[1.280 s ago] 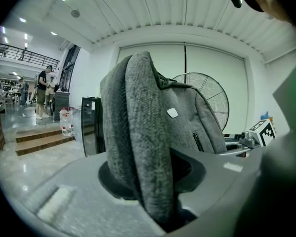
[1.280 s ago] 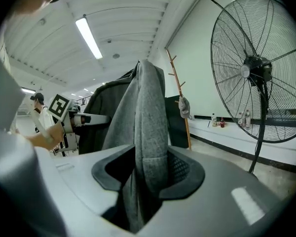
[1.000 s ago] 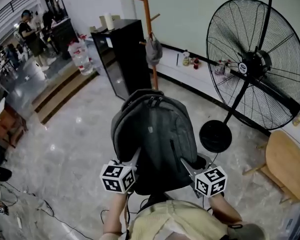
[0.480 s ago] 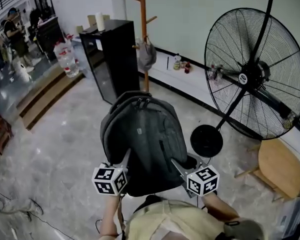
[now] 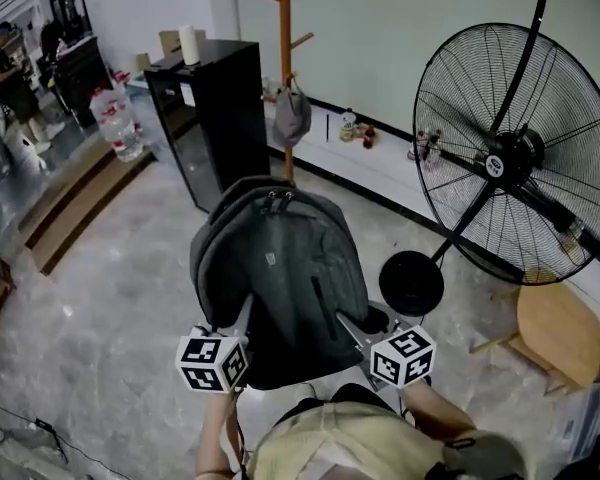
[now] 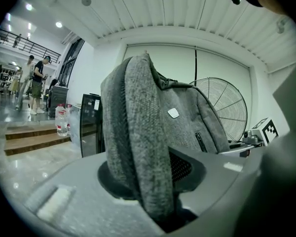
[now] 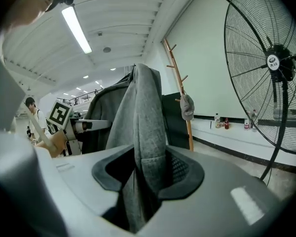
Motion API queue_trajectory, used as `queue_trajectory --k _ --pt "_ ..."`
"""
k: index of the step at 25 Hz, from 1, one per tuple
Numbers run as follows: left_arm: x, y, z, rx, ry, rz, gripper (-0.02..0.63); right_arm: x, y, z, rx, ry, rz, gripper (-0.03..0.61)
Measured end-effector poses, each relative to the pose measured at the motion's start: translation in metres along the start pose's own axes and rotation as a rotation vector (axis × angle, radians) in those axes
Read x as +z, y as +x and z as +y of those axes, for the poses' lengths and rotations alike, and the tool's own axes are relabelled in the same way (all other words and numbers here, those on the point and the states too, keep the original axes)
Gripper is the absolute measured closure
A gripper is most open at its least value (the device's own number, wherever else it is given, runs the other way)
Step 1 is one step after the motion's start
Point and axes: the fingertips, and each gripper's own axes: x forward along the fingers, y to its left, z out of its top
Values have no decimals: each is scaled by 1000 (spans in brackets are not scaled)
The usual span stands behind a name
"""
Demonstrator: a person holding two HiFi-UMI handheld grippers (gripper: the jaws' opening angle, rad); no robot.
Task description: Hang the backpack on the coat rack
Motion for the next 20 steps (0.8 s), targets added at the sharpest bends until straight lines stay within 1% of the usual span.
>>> queue_trajectory --k 4,9,15,20 --pt "8 16 15 -6 24 13 480 5 18 -3 -3 27 -9 422" --pt "29 41 24 -25 30 -20 480 28 39 -22 25 28 -35 423" --pt "62 80 38 29 74 -48 480 61 76 -54 75 14 -78 423" --pt "103 128 40 48 105 -65 480 104 103 -93 101 1 -110 423"
